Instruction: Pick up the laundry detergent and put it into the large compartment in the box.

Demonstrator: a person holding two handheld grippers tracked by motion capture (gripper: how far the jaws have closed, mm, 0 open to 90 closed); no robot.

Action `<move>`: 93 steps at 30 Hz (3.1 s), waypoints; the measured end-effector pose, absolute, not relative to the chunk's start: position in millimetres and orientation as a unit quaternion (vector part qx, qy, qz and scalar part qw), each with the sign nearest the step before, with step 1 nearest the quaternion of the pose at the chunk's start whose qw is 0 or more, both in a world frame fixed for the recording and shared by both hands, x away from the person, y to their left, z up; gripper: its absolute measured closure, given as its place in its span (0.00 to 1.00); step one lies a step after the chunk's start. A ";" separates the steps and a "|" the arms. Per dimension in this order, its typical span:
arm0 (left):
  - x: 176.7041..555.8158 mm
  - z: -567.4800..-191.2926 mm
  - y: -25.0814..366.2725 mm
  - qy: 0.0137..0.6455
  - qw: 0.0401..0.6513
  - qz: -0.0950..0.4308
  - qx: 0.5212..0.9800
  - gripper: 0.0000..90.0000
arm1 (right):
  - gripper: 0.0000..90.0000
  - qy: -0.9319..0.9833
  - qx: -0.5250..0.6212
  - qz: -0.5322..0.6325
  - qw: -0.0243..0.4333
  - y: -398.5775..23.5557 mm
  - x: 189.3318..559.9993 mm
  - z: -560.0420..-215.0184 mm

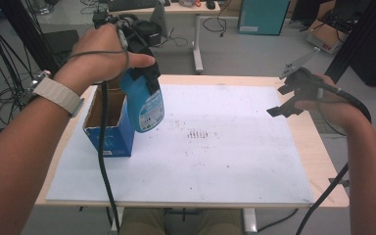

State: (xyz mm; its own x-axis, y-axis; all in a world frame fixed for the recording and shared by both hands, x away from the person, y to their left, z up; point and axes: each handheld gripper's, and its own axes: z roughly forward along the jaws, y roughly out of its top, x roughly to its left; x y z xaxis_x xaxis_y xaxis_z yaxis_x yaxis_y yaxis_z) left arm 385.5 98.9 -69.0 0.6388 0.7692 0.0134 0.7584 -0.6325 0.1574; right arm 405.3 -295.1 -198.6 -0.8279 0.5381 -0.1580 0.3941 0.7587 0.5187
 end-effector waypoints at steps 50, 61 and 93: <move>414.0 -39.1 209.8 0.677 0.086 0.064 0.728 0.43 | 0.13 0.929 0.248 0.236 0.139 -290.4 420.0 -208.2; 425.4 -53.2 213.8 0.681 0.085 0.079 0.723 0.43 | 0.13 0.929 0.255 0.231 0.139 -296.9 416.3 -209.4; 443.9 -101.3 221.4 0.683 0.083 0.086 0.720 0.43 | 0.13 0.927 0.264 0.227 0.139 -301.2 410.9 -210.6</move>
State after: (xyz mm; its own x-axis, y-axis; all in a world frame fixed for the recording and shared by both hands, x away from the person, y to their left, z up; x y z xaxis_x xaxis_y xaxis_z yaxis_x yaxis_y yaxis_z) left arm 443.9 221.4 -101.3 0.0510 0.9986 0.0102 0.9699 -0.0520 0.2378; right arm 410.9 -301.2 -210.6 -0.8223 0.5520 -0.1382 0.4257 0.7579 0.4944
